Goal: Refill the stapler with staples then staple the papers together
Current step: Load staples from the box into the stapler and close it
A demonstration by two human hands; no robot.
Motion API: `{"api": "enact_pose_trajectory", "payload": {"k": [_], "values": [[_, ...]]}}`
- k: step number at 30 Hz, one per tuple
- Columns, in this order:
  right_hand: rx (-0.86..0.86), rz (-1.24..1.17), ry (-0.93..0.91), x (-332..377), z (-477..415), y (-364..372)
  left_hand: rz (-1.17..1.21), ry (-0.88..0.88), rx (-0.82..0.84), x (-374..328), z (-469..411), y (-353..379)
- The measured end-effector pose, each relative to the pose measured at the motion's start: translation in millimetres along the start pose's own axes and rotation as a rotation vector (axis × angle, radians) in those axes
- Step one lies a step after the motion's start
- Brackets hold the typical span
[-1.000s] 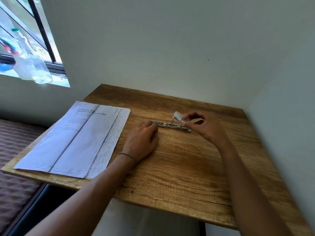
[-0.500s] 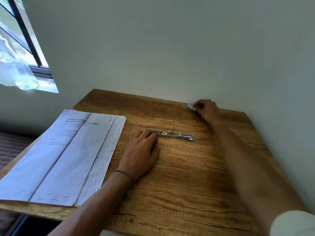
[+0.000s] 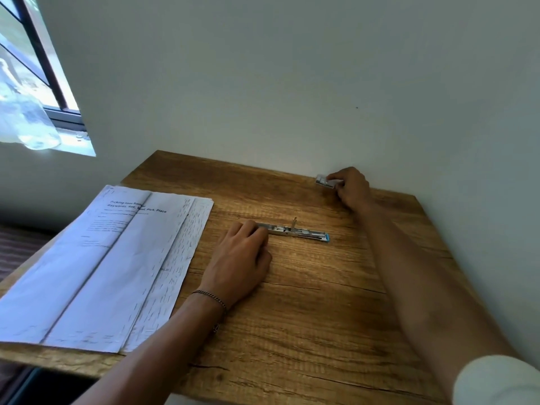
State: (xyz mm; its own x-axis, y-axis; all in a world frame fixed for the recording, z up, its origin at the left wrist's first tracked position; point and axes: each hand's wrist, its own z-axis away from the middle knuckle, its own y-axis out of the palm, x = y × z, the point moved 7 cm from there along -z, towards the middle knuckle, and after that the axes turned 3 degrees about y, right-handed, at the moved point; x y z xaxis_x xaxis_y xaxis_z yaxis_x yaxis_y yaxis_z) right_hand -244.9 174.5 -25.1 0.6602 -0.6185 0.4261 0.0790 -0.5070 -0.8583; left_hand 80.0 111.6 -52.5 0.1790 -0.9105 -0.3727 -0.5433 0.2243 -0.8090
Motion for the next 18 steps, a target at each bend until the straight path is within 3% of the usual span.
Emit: {"api": "enact_pose_trajectory", "payload": {"k": [18], "values": [[0.05, -0.048, 0.019, 5, 15, -4, -0.012, -0.009, 0.0, -1, -1, 1]]}}
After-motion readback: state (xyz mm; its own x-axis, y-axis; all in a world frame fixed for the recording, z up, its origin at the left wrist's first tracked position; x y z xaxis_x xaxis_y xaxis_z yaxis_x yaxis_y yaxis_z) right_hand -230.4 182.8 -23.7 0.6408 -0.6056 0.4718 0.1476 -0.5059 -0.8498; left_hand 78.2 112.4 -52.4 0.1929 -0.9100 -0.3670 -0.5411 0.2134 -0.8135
